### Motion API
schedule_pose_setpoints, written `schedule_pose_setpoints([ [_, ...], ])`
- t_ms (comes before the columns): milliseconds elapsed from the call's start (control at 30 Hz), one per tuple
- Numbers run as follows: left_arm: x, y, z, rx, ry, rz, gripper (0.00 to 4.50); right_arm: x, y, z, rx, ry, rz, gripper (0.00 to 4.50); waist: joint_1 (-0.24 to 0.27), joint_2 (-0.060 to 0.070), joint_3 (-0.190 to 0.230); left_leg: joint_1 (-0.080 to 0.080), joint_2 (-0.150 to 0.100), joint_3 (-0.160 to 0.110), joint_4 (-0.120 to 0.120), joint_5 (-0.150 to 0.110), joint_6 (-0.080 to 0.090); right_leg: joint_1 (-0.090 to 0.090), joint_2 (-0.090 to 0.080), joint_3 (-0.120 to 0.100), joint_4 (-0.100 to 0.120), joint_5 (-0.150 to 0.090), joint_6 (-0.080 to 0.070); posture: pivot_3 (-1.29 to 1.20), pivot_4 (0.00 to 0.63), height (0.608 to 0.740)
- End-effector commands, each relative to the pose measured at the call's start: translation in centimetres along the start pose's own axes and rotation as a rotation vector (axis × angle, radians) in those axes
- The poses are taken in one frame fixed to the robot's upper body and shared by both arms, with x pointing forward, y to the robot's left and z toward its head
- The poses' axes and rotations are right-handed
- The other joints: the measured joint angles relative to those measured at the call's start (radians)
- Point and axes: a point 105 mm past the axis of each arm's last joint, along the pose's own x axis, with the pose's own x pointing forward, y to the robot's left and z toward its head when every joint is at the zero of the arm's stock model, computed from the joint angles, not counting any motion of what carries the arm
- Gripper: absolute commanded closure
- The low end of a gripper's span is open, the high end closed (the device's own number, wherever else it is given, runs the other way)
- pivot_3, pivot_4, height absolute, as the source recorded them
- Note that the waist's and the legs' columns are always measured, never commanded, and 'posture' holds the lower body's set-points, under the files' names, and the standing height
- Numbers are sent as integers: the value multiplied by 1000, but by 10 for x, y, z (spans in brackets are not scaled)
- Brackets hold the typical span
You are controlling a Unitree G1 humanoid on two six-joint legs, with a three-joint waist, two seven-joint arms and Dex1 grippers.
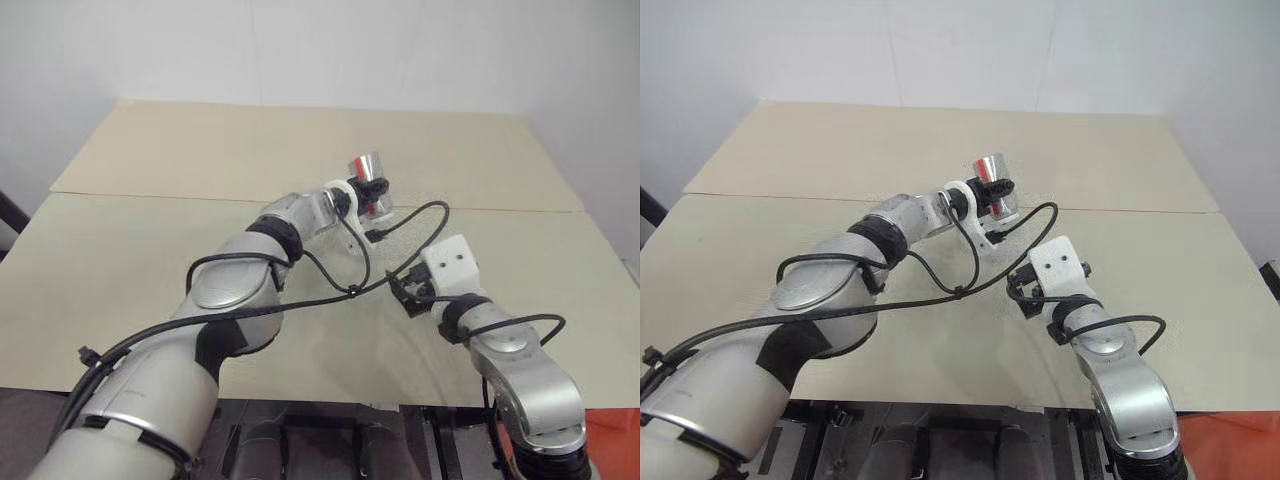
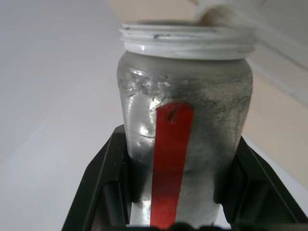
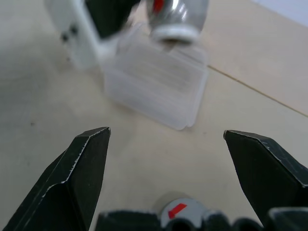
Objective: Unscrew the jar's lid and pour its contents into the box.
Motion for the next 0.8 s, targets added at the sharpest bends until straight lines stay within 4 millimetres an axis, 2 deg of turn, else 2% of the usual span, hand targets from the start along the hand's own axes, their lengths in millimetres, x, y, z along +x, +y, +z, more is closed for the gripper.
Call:
schedule_pose_setpoints([
  [33,2,16,-10,18,35,37,2568,-7,-10,9,7,-38,-55,62,0,0,0,-1,0,0,0,0,0,-1,0,0,0,0,0,0,150,740],
  [233,0,13,-17,-85,74,32,2568,-8,-11,7,-1,-24,-60,62,0,0,0,-2,0,0,1,0,0,-2,0,0,1,0,0,0,150,740],
  [267,0,12,-19,-144,88,30,2568,-8,-11,6,3,-24,-59,62,0,0,0,-2,0,0,1,0,0,-2,0,0,1,0,0,0,150,740],
  [567,-20,-6,-58,-1075,232,109,2568,-5,-10,6,-14,-30,-40,62,-4,0,0,-2,0,0,3,0,0,-2,0,0,3,0,0,0,150,740],
  [633,-26,-10,-65,-1204,232,141,2568,-4,-9,8,-21,-35,-35,62,-6,0,0,-2,0,0,4,0,0,-2,0,0,4,0,0,0,150,740],
  [700,-33,-18,-67,-1569,192,212,2568,-3,-8,9,-25,-47,-28,62,-6,0,0,-2,0,0,5,1,0,-2,0,0,6,0,-1,0,150,740],
  [800,-43,-24,-64,-1969,38,341,2568,-1,-7,10,-34,-63,-16,62,-7,1,0,-2,1,-1,10,0,0,0,0,0,7,1,-1,0,150,740],
])
